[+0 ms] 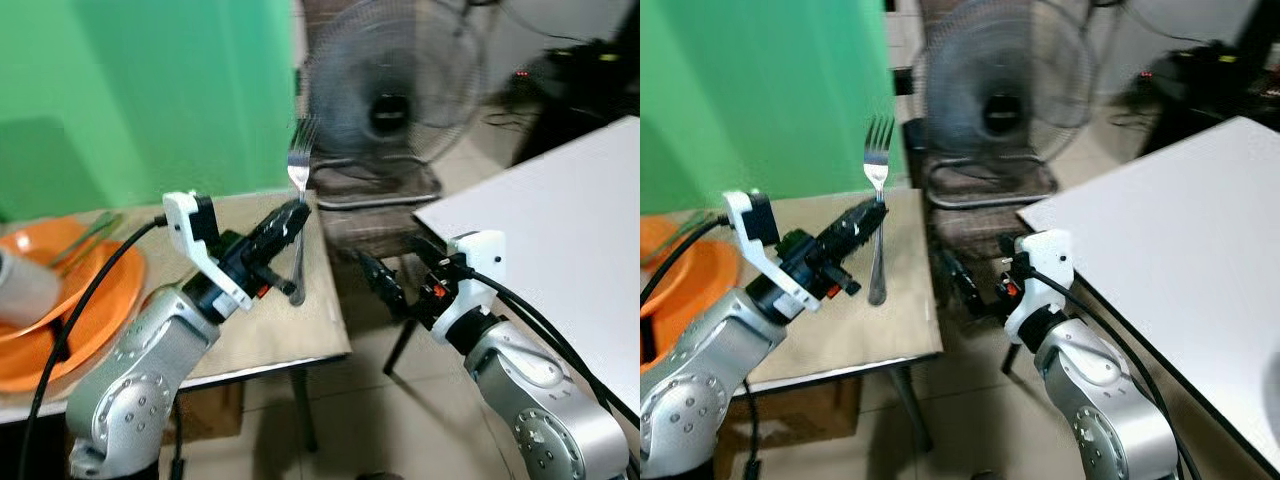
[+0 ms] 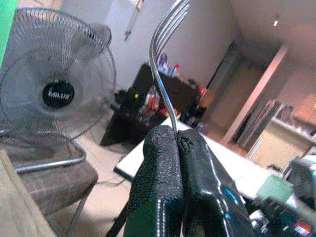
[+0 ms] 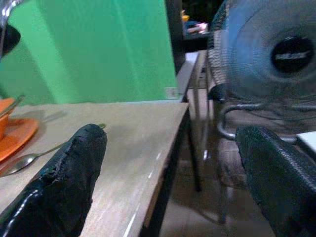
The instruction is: Setting the table
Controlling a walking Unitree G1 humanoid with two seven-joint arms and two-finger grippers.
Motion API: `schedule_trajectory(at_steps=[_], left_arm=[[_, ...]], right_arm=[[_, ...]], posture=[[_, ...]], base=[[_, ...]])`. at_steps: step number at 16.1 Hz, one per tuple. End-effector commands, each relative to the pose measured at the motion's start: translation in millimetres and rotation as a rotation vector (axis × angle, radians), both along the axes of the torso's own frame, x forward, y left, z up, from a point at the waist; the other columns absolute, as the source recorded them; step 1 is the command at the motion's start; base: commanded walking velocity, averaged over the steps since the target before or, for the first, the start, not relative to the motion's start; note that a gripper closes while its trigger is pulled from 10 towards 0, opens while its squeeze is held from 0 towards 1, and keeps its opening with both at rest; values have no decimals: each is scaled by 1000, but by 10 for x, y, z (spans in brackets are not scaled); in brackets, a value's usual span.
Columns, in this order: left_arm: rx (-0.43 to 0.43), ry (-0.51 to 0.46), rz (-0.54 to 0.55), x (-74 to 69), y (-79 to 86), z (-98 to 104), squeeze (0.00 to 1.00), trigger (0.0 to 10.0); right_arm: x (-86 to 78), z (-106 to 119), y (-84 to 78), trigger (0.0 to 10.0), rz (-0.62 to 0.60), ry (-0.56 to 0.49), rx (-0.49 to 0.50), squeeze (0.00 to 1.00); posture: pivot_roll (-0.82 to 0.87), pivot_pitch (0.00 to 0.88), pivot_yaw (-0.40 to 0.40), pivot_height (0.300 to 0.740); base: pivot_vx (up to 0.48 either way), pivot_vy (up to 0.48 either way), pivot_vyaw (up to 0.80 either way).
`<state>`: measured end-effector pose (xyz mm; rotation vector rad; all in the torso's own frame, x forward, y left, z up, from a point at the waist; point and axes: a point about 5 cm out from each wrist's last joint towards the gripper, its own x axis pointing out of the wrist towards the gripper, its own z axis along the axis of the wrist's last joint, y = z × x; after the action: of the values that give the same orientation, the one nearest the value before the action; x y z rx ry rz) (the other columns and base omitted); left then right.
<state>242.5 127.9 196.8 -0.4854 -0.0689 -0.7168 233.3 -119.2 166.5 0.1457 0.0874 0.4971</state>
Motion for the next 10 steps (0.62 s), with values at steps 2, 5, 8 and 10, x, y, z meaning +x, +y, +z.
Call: schedule_trajectory(at_steps=[2, 5, 8, 10], left_arm=[[27, -32, 59, -33, 40, 41, 0, 10000], [120, -28, 110, -47, 132, -32, 0, 10000], [9, -6, 90, -93, 83, 6, 0, 10000], [-5, 5, 77, -97, 55, 1, 0, 10000]], right_arm=[[6, 64, -3, 10000, -8, -21, -5, 0], [19, 62, -39, 10000, -19, -20, -26, 0], [34, 65, -83, 10000, -37, -20, -23, 0], [42, 67, -90, 10000, -45, -14, -13, 0]], posture=[[-91, 0, 33, 740], [-87, 0, 29, 740], [-90, 0, 30, 740], [-91, 0, 30, 740]], base=[[0, 0, -788], [0, 0, -788], [0, 0, -800], [0, 0, -800]])
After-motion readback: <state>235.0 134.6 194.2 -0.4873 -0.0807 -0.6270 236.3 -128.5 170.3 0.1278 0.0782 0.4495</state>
